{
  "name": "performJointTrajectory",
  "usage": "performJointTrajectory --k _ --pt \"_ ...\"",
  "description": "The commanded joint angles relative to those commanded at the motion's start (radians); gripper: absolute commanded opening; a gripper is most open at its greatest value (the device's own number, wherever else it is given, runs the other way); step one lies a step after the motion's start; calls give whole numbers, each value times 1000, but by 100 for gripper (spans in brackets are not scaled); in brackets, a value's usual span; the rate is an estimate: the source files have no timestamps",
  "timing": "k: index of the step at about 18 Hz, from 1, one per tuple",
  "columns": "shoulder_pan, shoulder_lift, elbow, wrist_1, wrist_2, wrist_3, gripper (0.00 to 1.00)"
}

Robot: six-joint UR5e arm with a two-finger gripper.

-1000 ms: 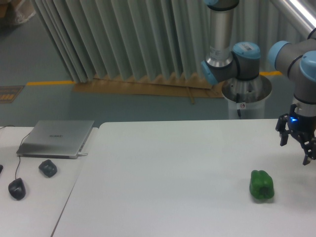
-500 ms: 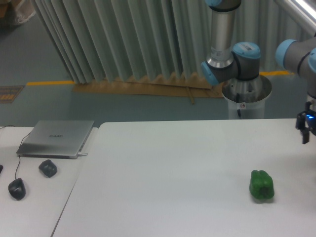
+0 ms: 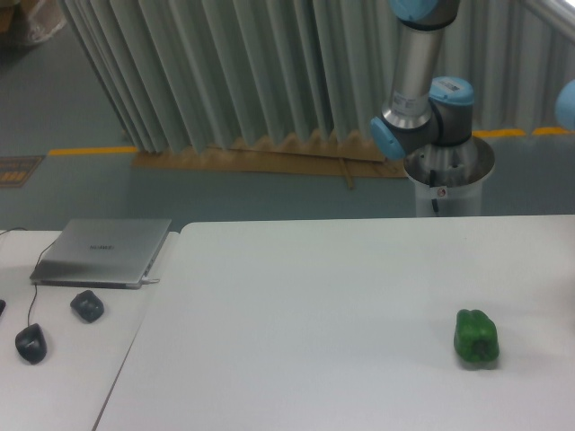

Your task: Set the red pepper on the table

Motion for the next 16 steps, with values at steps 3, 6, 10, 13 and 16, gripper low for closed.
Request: performJointTrajectory --k 3,6,10,13,16 --pt "106 3 -12 0 -40 127 100" --pt "198 -1 -21 6 -66 102 100" --pt "237 -38 -14 9 -110 -74 100" --pt "223 -73 -29 9 -242 -397 100" --pt "224 -87 -17 14 -252 -371 100"
